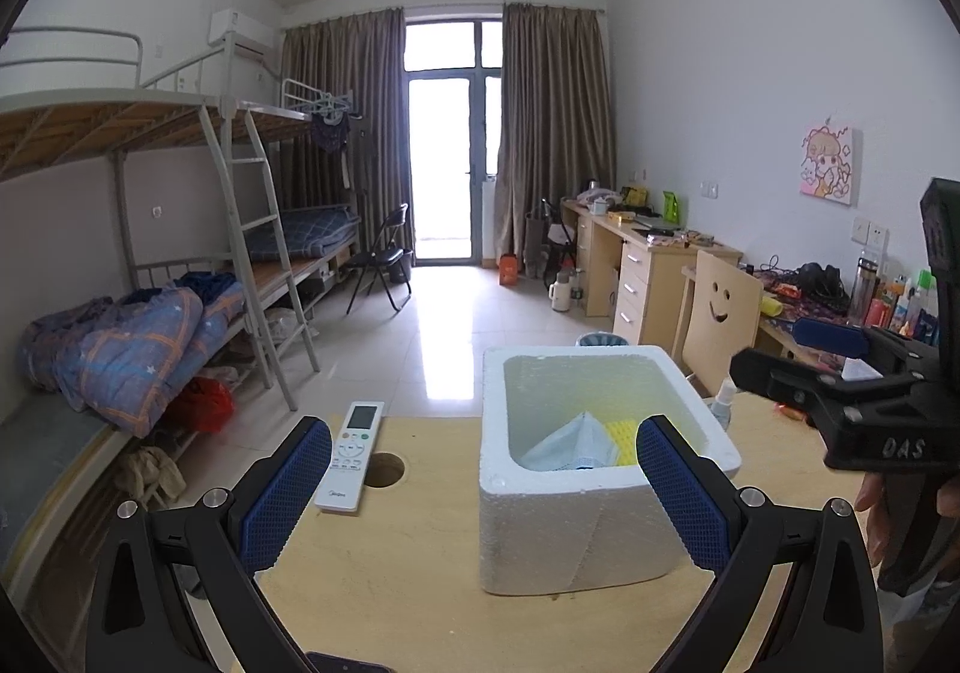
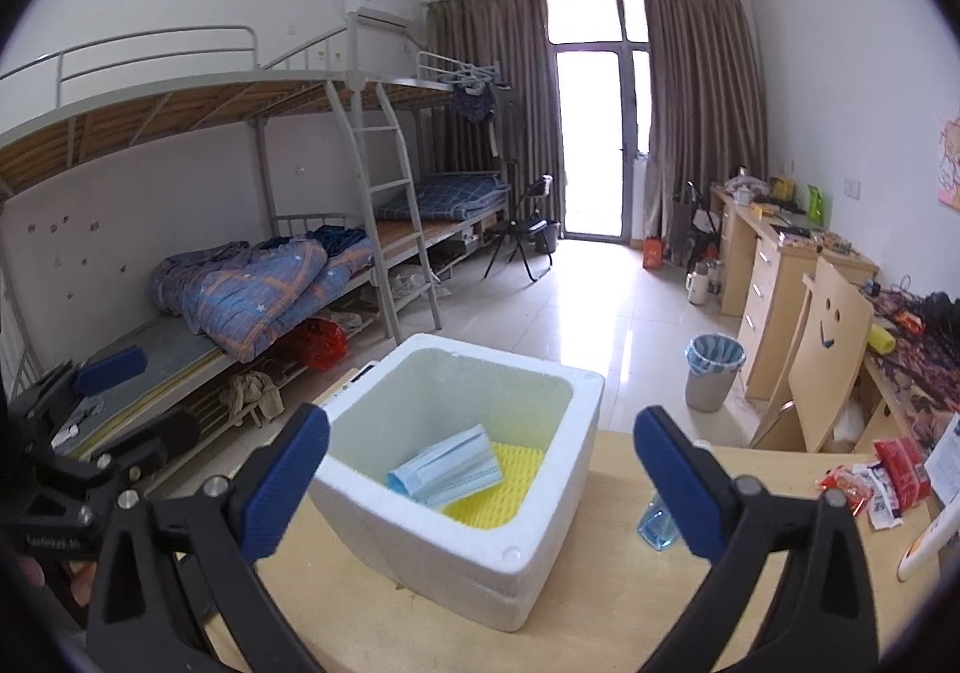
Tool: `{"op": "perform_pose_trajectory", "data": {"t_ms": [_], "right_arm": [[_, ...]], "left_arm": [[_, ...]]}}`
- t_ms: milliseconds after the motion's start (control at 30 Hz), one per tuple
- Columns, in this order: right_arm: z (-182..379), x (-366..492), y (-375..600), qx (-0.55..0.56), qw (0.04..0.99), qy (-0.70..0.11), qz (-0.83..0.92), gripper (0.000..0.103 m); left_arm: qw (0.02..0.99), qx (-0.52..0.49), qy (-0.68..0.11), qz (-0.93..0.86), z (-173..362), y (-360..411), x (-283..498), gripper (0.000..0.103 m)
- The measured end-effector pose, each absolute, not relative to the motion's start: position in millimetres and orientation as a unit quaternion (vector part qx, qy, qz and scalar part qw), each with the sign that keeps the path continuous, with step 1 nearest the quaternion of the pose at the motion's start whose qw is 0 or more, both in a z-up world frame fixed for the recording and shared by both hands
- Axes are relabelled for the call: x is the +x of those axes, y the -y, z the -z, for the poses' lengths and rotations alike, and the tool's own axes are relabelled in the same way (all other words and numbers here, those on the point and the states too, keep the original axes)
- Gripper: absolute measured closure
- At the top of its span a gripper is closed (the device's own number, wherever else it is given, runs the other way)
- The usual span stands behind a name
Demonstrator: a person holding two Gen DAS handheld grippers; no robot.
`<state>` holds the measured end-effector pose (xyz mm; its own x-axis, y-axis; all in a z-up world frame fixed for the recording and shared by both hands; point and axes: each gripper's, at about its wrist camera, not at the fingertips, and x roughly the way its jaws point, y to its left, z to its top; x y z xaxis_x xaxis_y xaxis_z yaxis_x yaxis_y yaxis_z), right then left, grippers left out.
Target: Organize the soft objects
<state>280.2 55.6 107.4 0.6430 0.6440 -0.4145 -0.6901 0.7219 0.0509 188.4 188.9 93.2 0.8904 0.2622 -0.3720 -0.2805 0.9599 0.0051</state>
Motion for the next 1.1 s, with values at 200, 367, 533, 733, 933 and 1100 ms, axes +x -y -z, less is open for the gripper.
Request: {"op": "perform_pose_trajectory", "data": {"t_ms": [200, 367, 533, 733, 933, 1100], "right_arm": [[-109, 270, -47, -0.055, 0.904, -0.201, -0.373, 0.0], [-113, 257, -34, -0.053, 0.908, -0.189, -0.371, 0.0], [-117, 240, -20, -0.052, 0.912, -0.173, -0.368, 0.0], [-121, 221, -6, -0.052, 0.915, -0.16, -0.367, 0.0], [-127, 199, 10, -0.046, 0.919, -0.148, -0.362, 0.0], [-126, 178, 23, -0.041, 0.92, -0.142, -0.363, 0.0]], "left_arm": [[0.973, -0.025, -0.183, -0.137, -95, -180, 179, 0.001], [0.976, -0.024, -0.174, -0.131, -100, -171, 170, 0.001], [0.978, -0.026, -0.165, -0.125, -106, -163, 158, 0.001], [0.98, -0.022, -0.156, -0.121, -112, -149, 144, 0.001], [0.982, -0.018, -0.144, -0.117, -117, -134, 125, 0.001], [0.984, -0.01, -0.137, -0.111, -117, -117, 108, 0.001]]}}
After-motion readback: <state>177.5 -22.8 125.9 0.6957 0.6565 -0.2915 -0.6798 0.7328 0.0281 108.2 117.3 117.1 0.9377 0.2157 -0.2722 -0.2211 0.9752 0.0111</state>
